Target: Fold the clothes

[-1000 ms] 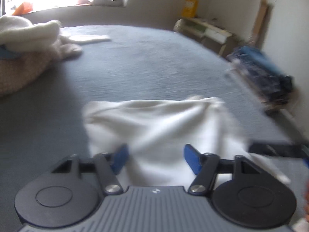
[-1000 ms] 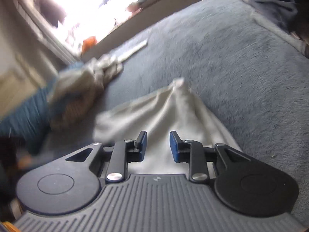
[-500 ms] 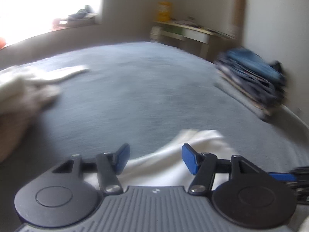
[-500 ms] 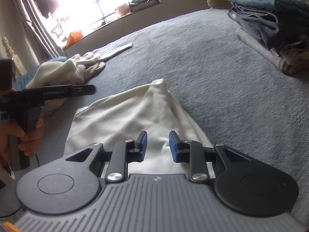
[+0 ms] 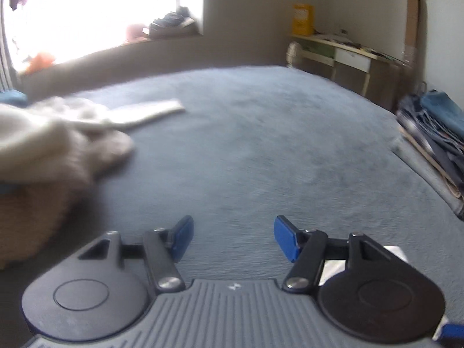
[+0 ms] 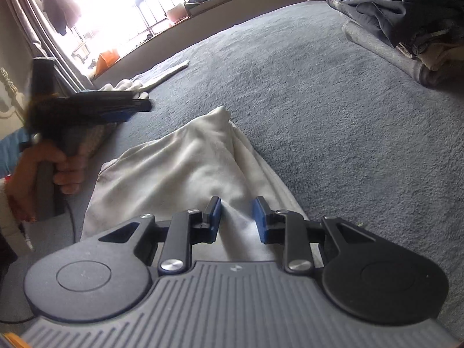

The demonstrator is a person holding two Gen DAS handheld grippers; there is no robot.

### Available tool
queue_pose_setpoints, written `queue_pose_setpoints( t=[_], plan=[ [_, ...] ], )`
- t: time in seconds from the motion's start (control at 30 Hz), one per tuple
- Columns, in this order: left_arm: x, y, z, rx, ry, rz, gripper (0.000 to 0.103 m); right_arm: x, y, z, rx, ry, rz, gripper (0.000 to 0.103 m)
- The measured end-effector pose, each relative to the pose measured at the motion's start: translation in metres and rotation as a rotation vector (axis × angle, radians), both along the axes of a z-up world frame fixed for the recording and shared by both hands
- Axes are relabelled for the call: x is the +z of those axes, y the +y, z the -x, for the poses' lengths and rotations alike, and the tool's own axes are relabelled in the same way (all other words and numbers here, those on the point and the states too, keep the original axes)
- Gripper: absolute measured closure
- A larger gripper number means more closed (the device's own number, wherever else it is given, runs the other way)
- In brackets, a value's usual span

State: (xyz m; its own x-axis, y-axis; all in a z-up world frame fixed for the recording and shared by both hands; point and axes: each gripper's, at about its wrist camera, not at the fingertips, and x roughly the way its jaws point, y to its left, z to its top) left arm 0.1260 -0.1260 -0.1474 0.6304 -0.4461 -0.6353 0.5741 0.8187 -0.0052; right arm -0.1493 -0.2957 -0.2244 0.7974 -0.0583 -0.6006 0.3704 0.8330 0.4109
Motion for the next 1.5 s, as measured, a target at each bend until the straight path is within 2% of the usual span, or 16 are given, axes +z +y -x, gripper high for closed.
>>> queue_pose_setpoints(
  t=[0.17, 0.3, 0.4, 0.47, 0.5, 0.57, 0.67, 0.8, 0.9, 1.03, 1.1, 1.2, 1.27, 1.37, 1.43, 1.5],
  plan=[
    [0.019, 0.053, 0.042, -0.039, 0.038, -0.007, 0.038, 0.009, 0.000, 0.002, -0.006, -0.038, 0.038, 0.078],
    [0.017, 0.086, 0.095, -0.061, 0.113, 0.012, 0.037, 0.024, 0.017, 0.000, 0.094, -0.093, 0.100, 0.078],
    [0.011, 0.096, 0.122, -0.073, 0.144, 0.025, 0.037, 0.016, 0.029, -0.012, 0.141, 0.030, 0.136, 0.081],
    [0.006, 0.102, 0.139, -0.081, 0.162, 0.033, 0.037, 0.007, 0.017, -0.007, 0.026, 0.134, 0.141, 0.081],
    [0.004, 0.104, 0.147, -0.084, 0.171, 0.038, 0.037, 0.007, 0.004, 0.002, -0.063, 0.144, 0.100, 0.082],
    [-0.001, 0.110, 0.164, -0.092, 0.189, 0.046, 0.037, 0.011, -0.024, 0.021, -0.229, 0.138, 0.019, 0.080],
    [-0.005, 0.105, 0.178, -0.110, 0.191, 0.041, 0.037, 0.021, -0.039, 0.041, -0.311, 0.067, -0.034, 0.080],
    [-0.017, 0.096, 0.199, -0.122, 0.182, -0.034, 0.037, 0.025, -0.010, 0.025, -0.134, -0.011, -0.135, 0.080],
    [-0.026, 0.094, 0.216, -0.153, 0.203, -0.090, 0.037, 0.023, 0.016, 0.008, -0.038, 0.041, -0.126, 0.081],
    [-0.043, 0.091, 0.230, -0.172, 0.243, -0.177, 0.037, 0.017, 0.016, 0.012, -0.164, 0.230, 0.023, 0.081],
    [-0.043, 0.094, 0.234, -0.181, 0.250, -0.179, 0.037, 0.025, 0.011, 0.023, -0.221, 0.225, 0.076, 0.079],
    [-0.044, 0.097, 0.234, -0.173, 0.281, -0.186, 0.036, 0.039, 0.014, 0.039, -0.212, 0.114, 0.033, 0.079],
    [-0.042, 0.100, 0.233, -0.158, 0.301, -0.179, 0.036, 0.045, 0.027, 0.042, -0.130, 0.069, 0.015, 0.079],
    [-0.037, 0.104, 0.234, -0.141, 0.293, -0.180, 0.036, 0.044, 0.051, 0.032, 0.056, 0.080, 0.002, 0.079],
    [-0.032, 0.106, 0.234, -0.125, 0.278, -0.180, 0.036, 0.040, 0.068, 0.020, 0.167, 0.147, 0.046, 0.079],
    [-0.027, 0.108, 0.235, -0.108, 0.262, -0.180, 0.036, 0.033, 0.080, 0.013, 0.221, 0.234, 0.116, 0.079]
  ],
)
